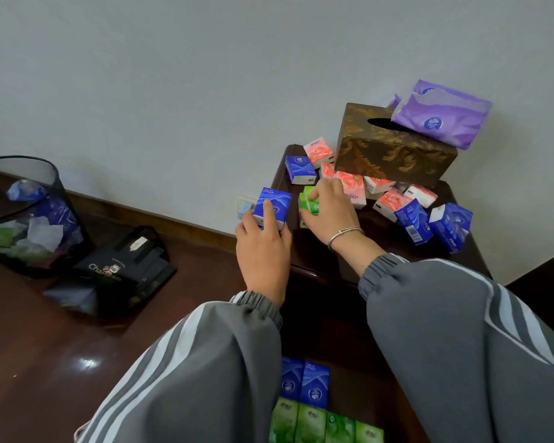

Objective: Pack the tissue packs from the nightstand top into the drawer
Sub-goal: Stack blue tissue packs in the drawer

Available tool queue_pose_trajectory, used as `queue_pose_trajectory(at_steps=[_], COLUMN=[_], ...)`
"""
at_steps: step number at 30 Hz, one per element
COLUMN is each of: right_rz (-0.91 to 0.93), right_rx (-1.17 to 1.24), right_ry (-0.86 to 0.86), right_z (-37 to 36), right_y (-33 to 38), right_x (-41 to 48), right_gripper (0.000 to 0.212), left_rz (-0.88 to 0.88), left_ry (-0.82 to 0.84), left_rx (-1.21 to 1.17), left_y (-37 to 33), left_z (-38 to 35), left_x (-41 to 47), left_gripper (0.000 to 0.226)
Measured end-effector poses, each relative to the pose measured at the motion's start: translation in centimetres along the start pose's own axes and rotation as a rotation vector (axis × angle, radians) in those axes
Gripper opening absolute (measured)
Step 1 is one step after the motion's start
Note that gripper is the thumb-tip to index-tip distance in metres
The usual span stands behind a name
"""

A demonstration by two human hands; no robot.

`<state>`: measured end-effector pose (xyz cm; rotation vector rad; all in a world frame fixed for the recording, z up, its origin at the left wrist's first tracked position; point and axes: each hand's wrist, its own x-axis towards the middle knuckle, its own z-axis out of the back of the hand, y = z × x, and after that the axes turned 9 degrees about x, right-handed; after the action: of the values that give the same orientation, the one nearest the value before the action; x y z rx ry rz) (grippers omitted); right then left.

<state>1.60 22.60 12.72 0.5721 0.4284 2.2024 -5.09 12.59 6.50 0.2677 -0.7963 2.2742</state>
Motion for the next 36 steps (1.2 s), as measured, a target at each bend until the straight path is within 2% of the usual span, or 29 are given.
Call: queue_pose_trajectory(at_steps=[3, 7, 10, 13, 16, 20, 24, 27, 32, 36], right_rz=[-0.032, -0.051, -0.086, -0.193, -0.193, -0.218, -0.339, -0.508, -0.829, -0.903], right_rx=[-0.019, -0.091, -0.168, -0.126, -0.096, 0.103, 0.523, 0.824, 0.695, 0.4], right_ry=[0.056, 0.143, 0.158, 0.146, 0.124, 0.133, 0.103, 0.149, 0.386, 0.448], right_z=[0.7, 1.5, 1.0, 0.3, 0.4, 2.3, 6.0, 7.9, 6.9, 3.0], right_y=[-0.1, -1.2, -1.5, -1.3, -1.1, -1.5, -3.3, -6.5, -12.5, -15.0], right_x=[-0.4, -2.3, -3.3, -3.3, -3.9, -7.3, -14.1, -20.5, -28.6, -31.1], right_gripper=[0.04, 0.064, 0.059, 0.055, 0.052, 0.053, 0.05, 0.047, 0.051, 0.058], left_rz=[0.004, -0.015, -0.007, -0.01, -0.028, -0.055, -0.088, -0.088, -0.1, -0.079], left_ry=[0.017, 0.01, 0.0, -0.011, 0.014, 0.025, 0.068, 0.052, 0.013, 0.083], left_rx=[0.003, 0.022, 0.018, 0.005, 0.018, 0.003, -0.044, -0.198, -0.369, -0.486], left_y=[0.0, 0.2, 0.1, 0.0, 0.2, 0.6, 1.5, 2.5, 3.9, 3.1], left_z=[0.0, -0.1, -0.2, -0.1, 0.1, 0.4, 1.2, 2.8, 6.0, 6.5], left_x=[0.0, 0.0, 0.0, -0.1, -0.1, -0.1, -0.6, -1.9, -8.5, -15.1], left_gripper=[0.048, 0.047, 0.048, 0.047, 0.047, 0.048, 0.05, 0.048, 0.048, 0.048])
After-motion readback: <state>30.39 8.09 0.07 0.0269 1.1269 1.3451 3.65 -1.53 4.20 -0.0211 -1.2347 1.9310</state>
